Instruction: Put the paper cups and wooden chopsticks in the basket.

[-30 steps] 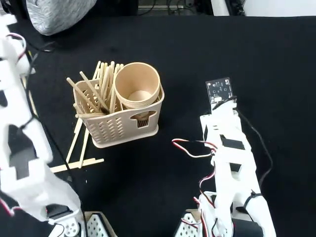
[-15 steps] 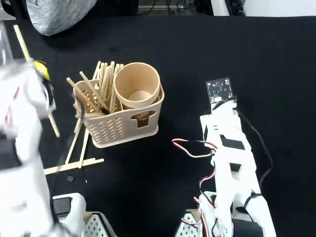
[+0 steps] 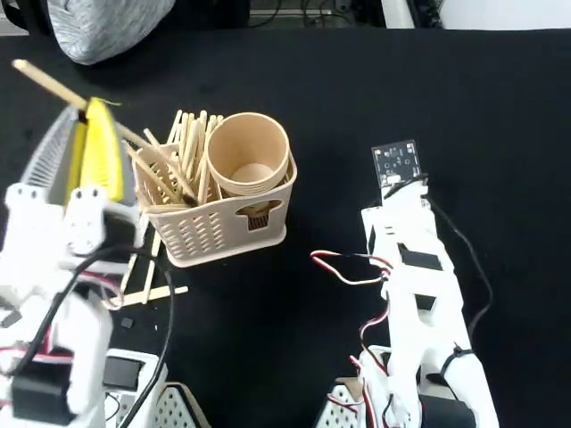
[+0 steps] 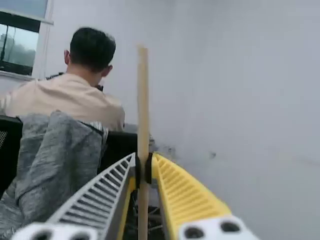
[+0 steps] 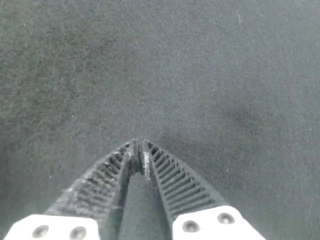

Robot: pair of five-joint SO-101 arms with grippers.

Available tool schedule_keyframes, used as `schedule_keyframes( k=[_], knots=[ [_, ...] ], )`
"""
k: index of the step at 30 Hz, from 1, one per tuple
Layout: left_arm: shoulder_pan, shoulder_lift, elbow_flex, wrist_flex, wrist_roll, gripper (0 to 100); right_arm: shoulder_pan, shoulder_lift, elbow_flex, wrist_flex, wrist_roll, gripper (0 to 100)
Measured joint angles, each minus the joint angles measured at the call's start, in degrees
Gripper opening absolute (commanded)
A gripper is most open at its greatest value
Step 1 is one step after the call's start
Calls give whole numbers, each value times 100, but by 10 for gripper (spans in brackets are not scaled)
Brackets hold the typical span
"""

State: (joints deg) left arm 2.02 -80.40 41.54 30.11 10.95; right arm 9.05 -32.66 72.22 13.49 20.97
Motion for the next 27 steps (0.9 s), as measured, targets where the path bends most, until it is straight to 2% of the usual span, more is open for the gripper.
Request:
schedule_keyframes(
  k=[3, 10, 13, 16, 19, 23, 27],
  knots=[
    [70, 18, 422, -62, 0, 33, 0, 0, 0, 0, 0, 15],
    [70, 44, 1705, -923, 0, 180, 0, 0, 0, 0, 0, 15],
    [70, -9, 1881, -818, 0, 237, 0, 0, 0, 0, 0, 15],
    [70, 0, 1653, -26, 0, 237, 0, 0, 0, 0, 0, 15],
    [-88, -9, 941, 1187, -316, 238, 0, 0, 0, 0, 0, 15],
    [-985, 237, -369, 2848, -747, 241, 0, 0, 0, 0, 0, 15],
    [-2251, 1266, -1354, 4255, -1600, 240, 0, 0, 0, 0, 0, 15]
  ],
)
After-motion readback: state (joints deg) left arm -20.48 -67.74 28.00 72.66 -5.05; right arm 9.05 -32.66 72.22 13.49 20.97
